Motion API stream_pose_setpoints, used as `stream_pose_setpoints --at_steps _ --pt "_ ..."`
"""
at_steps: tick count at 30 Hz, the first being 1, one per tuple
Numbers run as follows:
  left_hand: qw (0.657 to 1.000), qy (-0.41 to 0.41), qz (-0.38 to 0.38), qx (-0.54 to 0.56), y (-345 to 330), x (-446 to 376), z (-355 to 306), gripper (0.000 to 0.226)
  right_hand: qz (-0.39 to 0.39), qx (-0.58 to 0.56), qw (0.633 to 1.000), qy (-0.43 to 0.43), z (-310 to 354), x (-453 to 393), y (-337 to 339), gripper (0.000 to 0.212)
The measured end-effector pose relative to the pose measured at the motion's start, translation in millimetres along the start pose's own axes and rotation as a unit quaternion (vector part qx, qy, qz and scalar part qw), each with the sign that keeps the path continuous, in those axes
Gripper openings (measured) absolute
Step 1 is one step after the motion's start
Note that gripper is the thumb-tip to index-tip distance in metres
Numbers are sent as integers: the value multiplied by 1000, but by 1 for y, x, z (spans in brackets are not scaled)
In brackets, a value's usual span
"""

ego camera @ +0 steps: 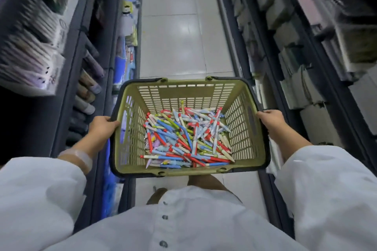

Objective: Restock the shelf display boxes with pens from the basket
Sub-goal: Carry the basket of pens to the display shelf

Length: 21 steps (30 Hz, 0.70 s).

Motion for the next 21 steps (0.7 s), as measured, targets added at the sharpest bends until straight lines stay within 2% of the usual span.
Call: stream_pose_setpoints --at_steps 2,7,12,15,17,21 --pt "1000 6 1 -10 -8 -45 -42 18 0 15 1000 3 49 -48 0 38" --pt "998 -1 -26 -61 -9 -140 -156 24 -8 54 998 26 181 -140 12 46" --pt "996 -13 -64 -64 -15 -243 -250 21 -32 100 992 64 303 -231 17 34" --pt "996 -19 -75 -48 -30 -319 -308 19 -45 101 991 76 373 -294 16 39" --pt "996 -22 -82 -41 -41 -377 -348 27 -49 102 990 83 421 -338 15 40" --pt "997 -28 -53 -45 -56 -484 -436 24 -50 106 990 75 522 -413 23 45"
Point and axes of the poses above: each hand's wrist, its own x-axis away from the middle knuckle, its own y-axis out of the back of the hand, z = x × y, the point moved 5 cm from there along -x, towards the middle knuckle, and after that the axes turned 8 degrees about x, right-handed, at the moved point
